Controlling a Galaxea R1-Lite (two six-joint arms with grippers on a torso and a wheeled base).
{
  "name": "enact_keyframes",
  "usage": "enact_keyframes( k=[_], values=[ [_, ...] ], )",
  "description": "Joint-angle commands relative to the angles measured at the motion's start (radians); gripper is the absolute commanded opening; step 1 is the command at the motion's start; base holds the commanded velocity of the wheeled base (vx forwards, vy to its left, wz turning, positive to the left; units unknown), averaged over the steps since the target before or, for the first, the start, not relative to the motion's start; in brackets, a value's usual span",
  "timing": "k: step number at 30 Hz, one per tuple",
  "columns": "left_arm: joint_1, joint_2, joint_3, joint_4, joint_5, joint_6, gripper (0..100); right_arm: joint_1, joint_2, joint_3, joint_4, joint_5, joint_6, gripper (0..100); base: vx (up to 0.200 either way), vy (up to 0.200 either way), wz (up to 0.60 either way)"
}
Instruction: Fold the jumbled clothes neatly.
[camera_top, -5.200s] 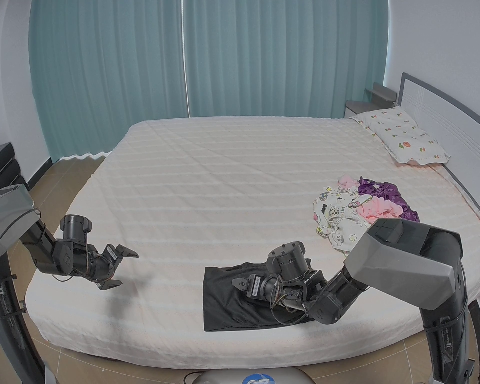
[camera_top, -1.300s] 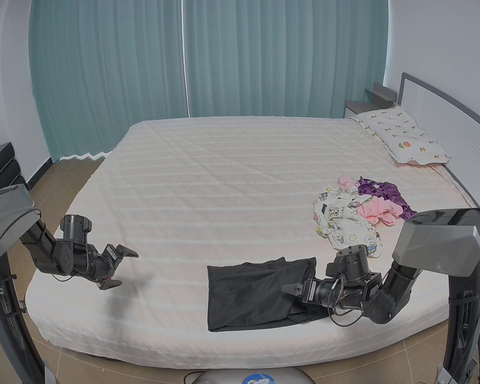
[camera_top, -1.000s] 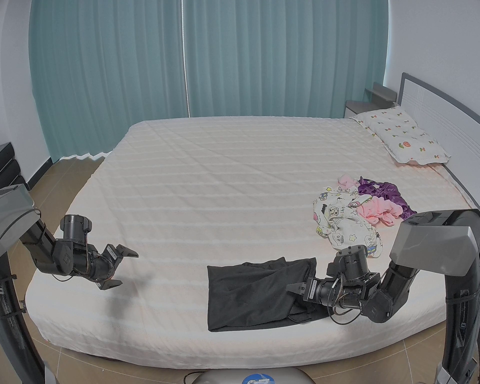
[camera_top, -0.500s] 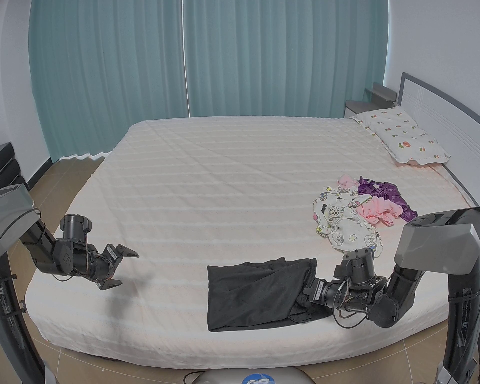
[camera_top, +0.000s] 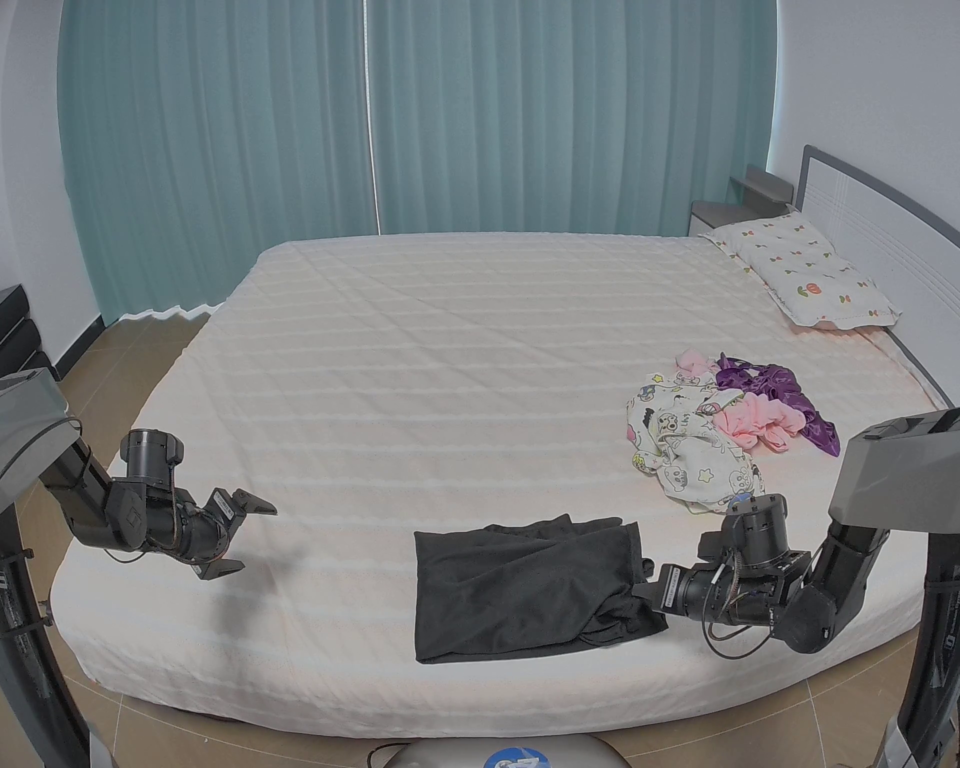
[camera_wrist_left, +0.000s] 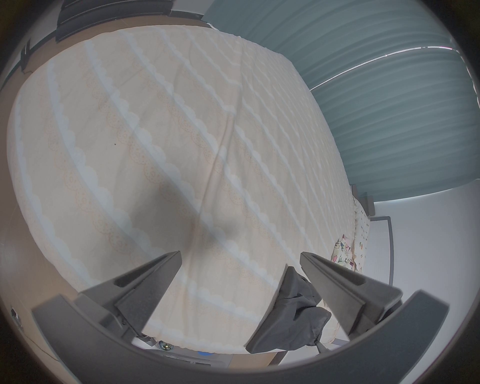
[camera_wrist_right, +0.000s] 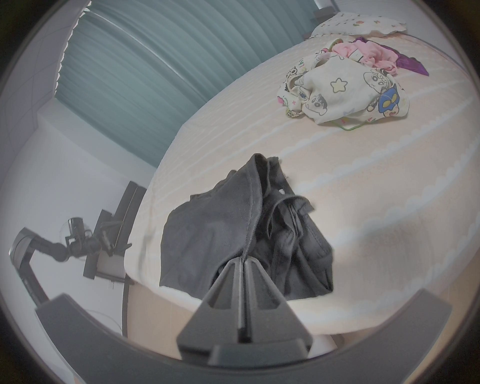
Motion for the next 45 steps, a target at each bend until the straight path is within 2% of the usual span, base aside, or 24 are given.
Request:
enact_keyframes(
  k=[1, 7, 15, 16, 24, 30, 38, 42, 43, 45],
  values=[
    [0.001, 0.0, 0.0, -0.001, 0.001, 0.0, 100, -0.04, -0.036, 0.035, 0.008, 0.013, -0.038, 0, 0.0, 0.0, 0.0],
    [0.001, 0.0, 0.0, -0.001, 0.001, 0.0, 100, -0.109, 0.011, 0.02, 0.015, 0.022, -0.121, 0, 0.0, 0.0, 0.0],
    [0.001, 0.0, 0.001, -0.001, -0.001, 0.0, 100, -0.129, 0.092, -0.017, 0.016, 0.022, -0.171, 0, 0.0, 0.0, 0.0],
    [0.001, 0.0, 0.001, -0.001, -0.001, 0.0, 100, -0.129, 0.092, -0.017, 0.016, 0.022, -0.171, 100, 0.0, 0.0, 0.0],
    [0.001, 0.0, 0.0, -0.001, -0.001, -0.001, 100, -0.129, 0.036, -0.06, 0.002, 0.026, -0.148, 100, 0.0, 0.0, 0.0],
    [0.001, 0.0, 0.0, -0.001, -0.001, -0.001, 100, -0.109, 0.079, -0.242, 0.038, 0.015, 0.01, 100, 0.0, 0.0, 0.0],
    [0.001, 0.002, 0.0, -0.001, -0.001, 0.0, 100, -0.075, 0.206, -0.443, 0.134, 0.016, 0.08, 100, 0.0, 0.0, 0.0],
    [0.001, 0.002, 0.0, -0.001, -0.001, -0.001, 100, -0.055, 0.24, -0.489, 0.146, 0.022, 0.12, 100, 0.0, 0.0, 0.0],
    [0.001, 0.002, 0.0, -0.001, -0.001, -0.001, 100, -0.054, 0.241, -0.494, 0.159, 0.022, 0.12, 0, 0.0, 0.0, 0.0],
    [0.001, 0.002, 0.0, -0.001, -0.001, -0.001, 100, -0.055, 0.24, -0.508, 0.191, 0.022, 0.122, 0, 0.0, 0.0, 0.0]
  ],
)
